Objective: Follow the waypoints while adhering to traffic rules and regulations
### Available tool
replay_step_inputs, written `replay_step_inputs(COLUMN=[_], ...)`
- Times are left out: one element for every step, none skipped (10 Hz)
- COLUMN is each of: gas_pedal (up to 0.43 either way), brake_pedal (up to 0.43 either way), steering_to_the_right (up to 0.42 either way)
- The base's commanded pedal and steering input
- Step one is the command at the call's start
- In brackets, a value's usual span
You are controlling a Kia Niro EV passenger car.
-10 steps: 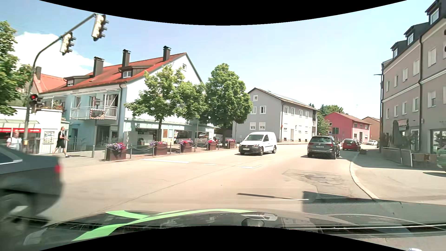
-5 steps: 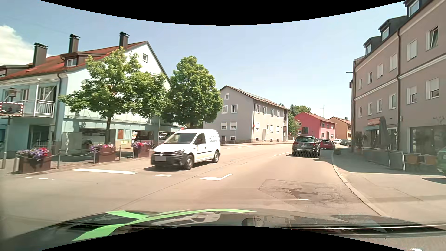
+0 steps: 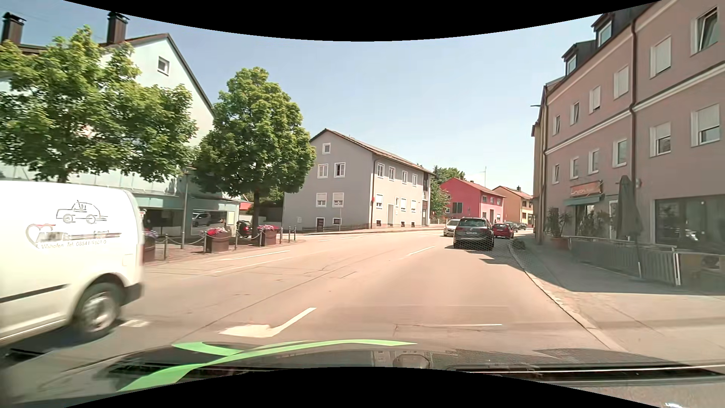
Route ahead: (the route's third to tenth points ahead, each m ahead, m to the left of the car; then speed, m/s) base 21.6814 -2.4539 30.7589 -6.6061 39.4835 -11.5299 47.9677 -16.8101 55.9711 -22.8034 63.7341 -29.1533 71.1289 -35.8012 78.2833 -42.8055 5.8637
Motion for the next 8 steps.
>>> replay_step_inputs(gas_pedal=[0.189, 0.189, 0.189, 0.189, 0.197, 0.197, 0.197, 0.197], brake_pedal=[0.000, 0.000, 0.000, 0.000, 0.000, 0.000, 0.000, 0.000], steering_to_the_right=[0.150, 0.149, 0.143, 0.137, 0.130, 0.125, 0.122, 0.119])
